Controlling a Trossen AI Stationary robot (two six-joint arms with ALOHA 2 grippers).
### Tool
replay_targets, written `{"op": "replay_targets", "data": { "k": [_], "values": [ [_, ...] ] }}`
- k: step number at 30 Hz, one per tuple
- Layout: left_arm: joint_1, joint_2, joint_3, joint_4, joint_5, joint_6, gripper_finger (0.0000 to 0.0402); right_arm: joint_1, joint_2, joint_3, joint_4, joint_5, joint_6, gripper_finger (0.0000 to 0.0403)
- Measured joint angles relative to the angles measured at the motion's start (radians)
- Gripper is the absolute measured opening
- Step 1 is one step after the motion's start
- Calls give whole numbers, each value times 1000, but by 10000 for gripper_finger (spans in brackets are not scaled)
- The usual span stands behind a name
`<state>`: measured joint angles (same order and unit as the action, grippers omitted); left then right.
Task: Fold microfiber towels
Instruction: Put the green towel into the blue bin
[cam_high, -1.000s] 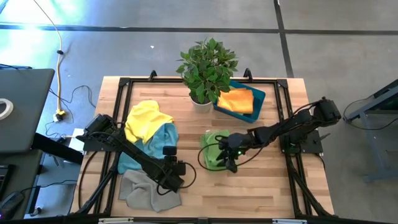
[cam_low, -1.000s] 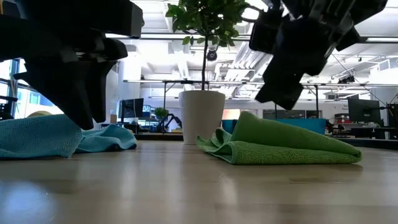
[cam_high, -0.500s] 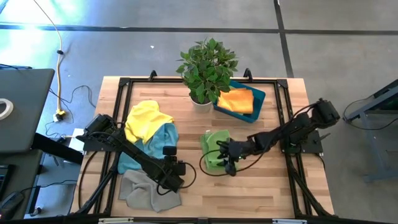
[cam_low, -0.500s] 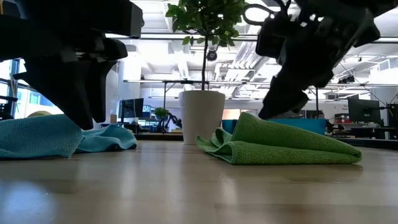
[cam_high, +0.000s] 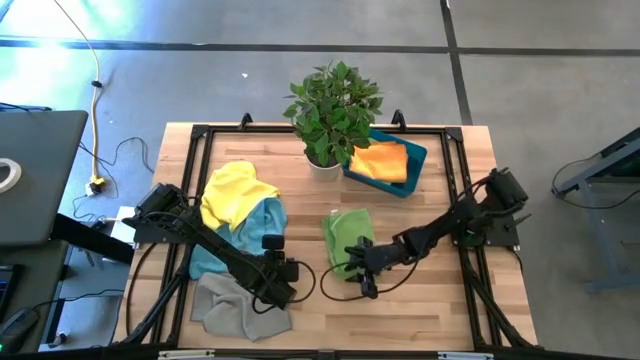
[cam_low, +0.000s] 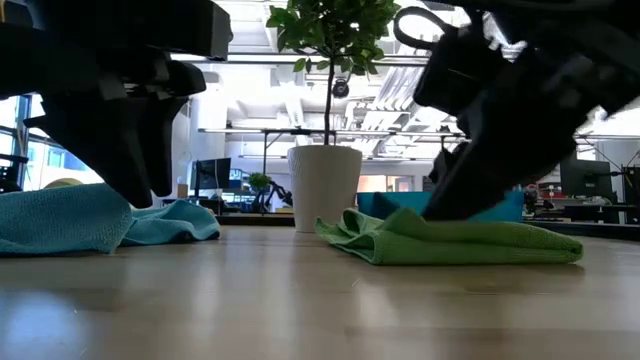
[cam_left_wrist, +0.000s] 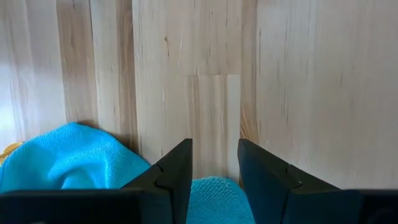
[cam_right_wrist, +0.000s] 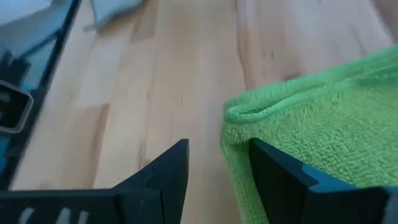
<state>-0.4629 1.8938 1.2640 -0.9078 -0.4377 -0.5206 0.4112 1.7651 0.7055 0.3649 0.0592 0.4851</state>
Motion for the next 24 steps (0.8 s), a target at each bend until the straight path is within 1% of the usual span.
{"op": "replay_targets", "data": {
  "k": [5,11,14,18,21,24],
  "values": [
    [0,0,0,3,0,0,119,32,32,0,-2,53,-93,161],
    [0,0,0,14,0,0,119,68,-3,52,-32,97,-202,161],
    [0,0,0,16,0,0,119,84,-17,83,-133,140,-237,161],
    [0,0,0,20,0,0,119,104,-18,114,-276,232,-240,161],
    [0,0,0,22,0,0,119,115,-14,113,-341,288,-235,161],
    [0,0,0,25,0,0,119,124,-14,113,-369,308,-233,161]
  ]
}}
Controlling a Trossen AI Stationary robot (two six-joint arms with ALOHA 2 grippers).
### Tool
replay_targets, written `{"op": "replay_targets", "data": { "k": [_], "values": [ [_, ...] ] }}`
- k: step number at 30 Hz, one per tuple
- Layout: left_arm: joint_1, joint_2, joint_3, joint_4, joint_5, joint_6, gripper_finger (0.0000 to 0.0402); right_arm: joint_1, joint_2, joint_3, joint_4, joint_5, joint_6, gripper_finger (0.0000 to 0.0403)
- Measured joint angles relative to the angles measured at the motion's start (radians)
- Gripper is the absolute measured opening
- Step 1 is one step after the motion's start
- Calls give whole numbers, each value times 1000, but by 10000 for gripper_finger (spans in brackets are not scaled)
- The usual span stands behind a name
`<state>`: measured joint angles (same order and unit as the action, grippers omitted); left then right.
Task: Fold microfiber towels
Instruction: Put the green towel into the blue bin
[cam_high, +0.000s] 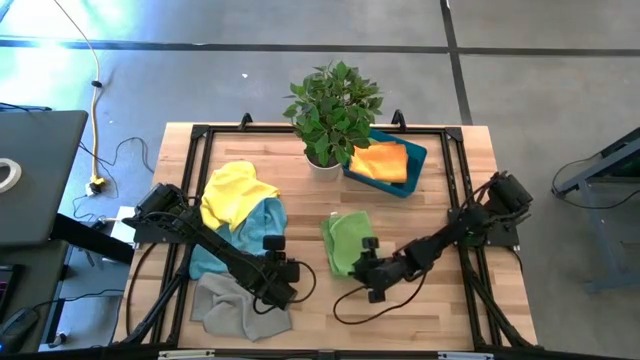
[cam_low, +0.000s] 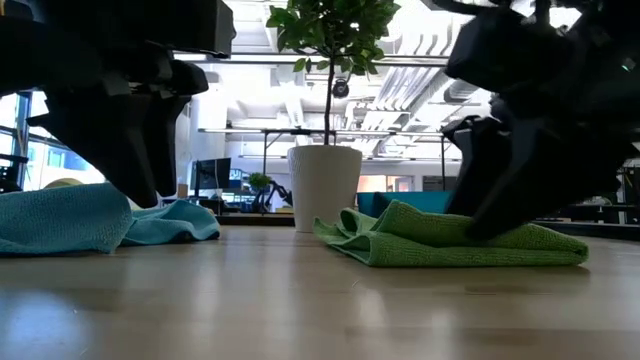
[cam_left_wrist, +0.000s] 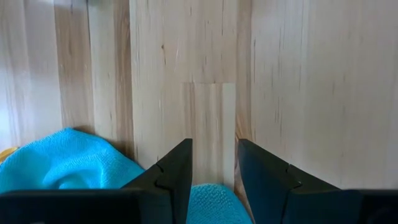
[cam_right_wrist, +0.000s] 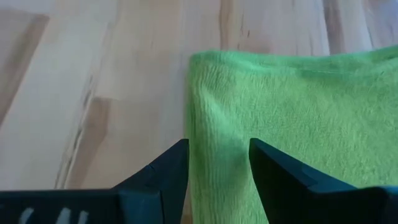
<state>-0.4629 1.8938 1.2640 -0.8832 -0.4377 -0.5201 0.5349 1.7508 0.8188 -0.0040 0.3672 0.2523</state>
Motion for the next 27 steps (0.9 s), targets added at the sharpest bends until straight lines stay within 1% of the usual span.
{"op": "replay_targets", "data": {
  "k": [9,12,15,19,21,23,25,27],
  "values": [
    [0,0,0,13,0,3,119,11,13,0,-29,0,0,161],
    [0,0,0,22,0,25,119,10,36,0,-26,5,-12,161],
    [0,0,0,26,0,26,119,13,56,3,-18,25,-26,161],
    [0,0,0,27,0,26,119,15,64,3,-18,77,-25,158],
    [0,0,0,27,0,26,119,12,64,3,-17,78,-25,148],
    [0,0,0,27,0,26,119,12,67,3,-17,78,-21,127],
    [0,0,0,27,0,26,119,12,71,3,-18,81,0,97],
    [0,0,0,26,0,26,119,12,77,3,-18,82,31,58]
  ]
}}
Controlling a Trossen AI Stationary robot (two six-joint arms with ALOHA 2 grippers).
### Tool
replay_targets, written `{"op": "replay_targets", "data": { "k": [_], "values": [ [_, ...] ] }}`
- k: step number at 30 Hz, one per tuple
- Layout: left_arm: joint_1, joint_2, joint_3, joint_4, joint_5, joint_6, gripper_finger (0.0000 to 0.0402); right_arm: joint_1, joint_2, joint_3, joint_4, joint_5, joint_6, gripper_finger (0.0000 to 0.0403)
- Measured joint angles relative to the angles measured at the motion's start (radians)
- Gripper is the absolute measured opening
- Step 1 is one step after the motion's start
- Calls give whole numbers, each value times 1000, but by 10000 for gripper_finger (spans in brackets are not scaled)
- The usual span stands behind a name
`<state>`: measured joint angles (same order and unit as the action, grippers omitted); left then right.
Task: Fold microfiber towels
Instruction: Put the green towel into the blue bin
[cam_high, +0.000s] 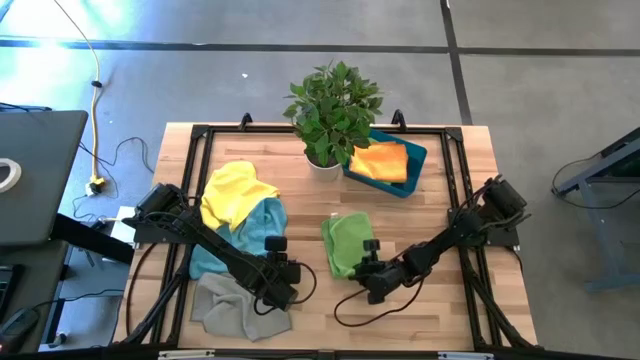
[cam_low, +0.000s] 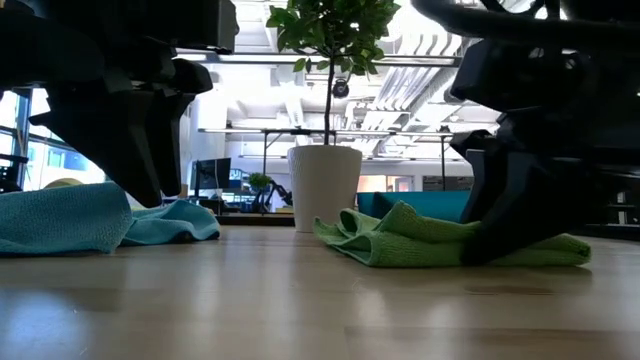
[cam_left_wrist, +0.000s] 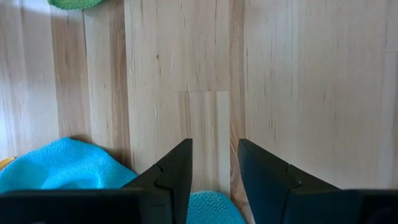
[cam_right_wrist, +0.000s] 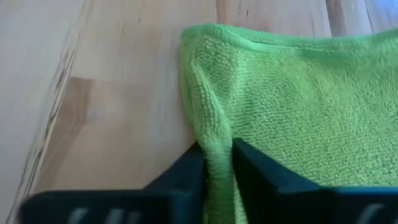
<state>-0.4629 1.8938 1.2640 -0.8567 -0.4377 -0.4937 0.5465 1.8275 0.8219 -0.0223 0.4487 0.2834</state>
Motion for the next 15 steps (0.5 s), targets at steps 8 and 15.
{"op": "replay_targets", "data": {
  "k": [8,15],
  "values": [
    [0,0,0,0,0,0,119,-13,-15,-3,-16,-4,183,14],
    [0,0,0,-2,11,-1,119,-84,-130,-8,-80,-121,417,3]
  ]
}}
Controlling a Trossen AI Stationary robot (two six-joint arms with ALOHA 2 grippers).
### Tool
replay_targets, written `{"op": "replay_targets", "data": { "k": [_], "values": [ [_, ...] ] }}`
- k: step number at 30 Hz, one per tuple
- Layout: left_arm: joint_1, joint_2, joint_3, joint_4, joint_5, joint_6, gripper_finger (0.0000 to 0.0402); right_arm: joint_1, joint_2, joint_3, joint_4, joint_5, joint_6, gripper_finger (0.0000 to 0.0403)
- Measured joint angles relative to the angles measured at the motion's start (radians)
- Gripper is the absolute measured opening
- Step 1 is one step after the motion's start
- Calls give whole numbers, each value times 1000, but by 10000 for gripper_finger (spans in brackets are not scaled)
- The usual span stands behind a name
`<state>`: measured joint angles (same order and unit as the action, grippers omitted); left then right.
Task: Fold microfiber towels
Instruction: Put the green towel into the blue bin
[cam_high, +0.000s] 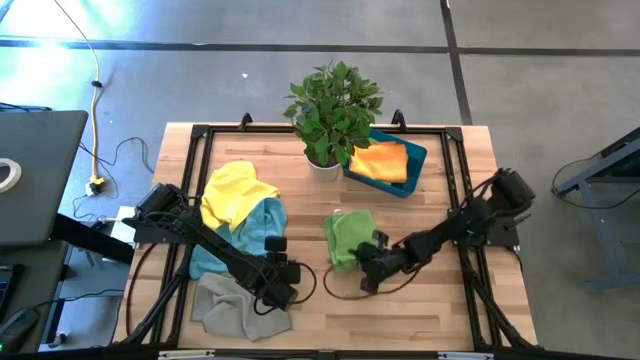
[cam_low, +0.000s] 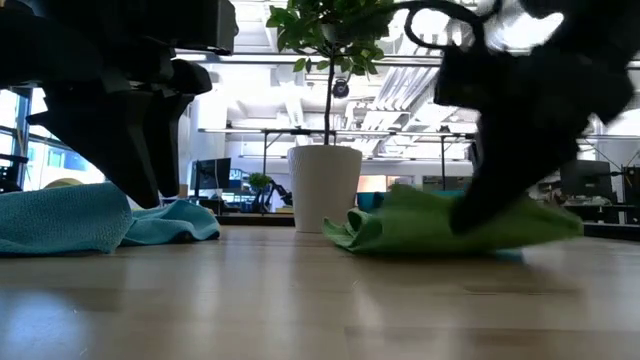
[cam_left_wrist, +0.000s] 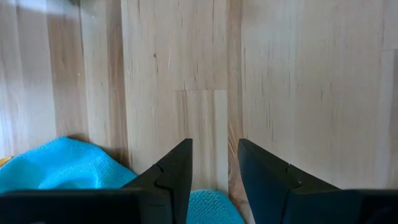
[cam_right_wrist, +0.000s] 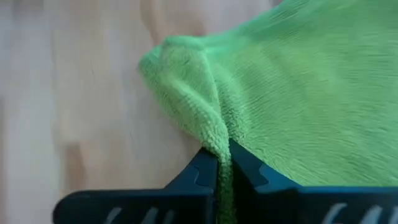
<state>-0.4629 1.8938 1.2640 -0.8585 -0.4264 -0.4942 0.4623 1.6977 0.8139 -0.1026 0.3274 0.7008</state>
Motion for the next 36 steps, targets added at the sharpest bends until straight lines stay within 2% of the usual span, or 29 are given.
{"op": "replay_targets", "data": {
  "k": [8,16,20,23,28,36],
  "values": [
    [-3,0,0,-4,21,0,119,-88,-228,2,-250,-38,95,1],
    [-2,0,0,-9,22,0,119,-200,-509,3,-611,-5,111,1],
    [-2,0,0,-8,22,0,119,-256,-618,3,-768,40,227,0],
    [6,0,0,-7,22,0,119,-293,-677,3,-848,81,260,0],
    [26,0,0,-7,20,0,119,-388,-747,3,-967,88,292,0],
    [51,0,0,-5,14,17,119,-609,-810,4,-1156,89,351,0]
  ]
}}
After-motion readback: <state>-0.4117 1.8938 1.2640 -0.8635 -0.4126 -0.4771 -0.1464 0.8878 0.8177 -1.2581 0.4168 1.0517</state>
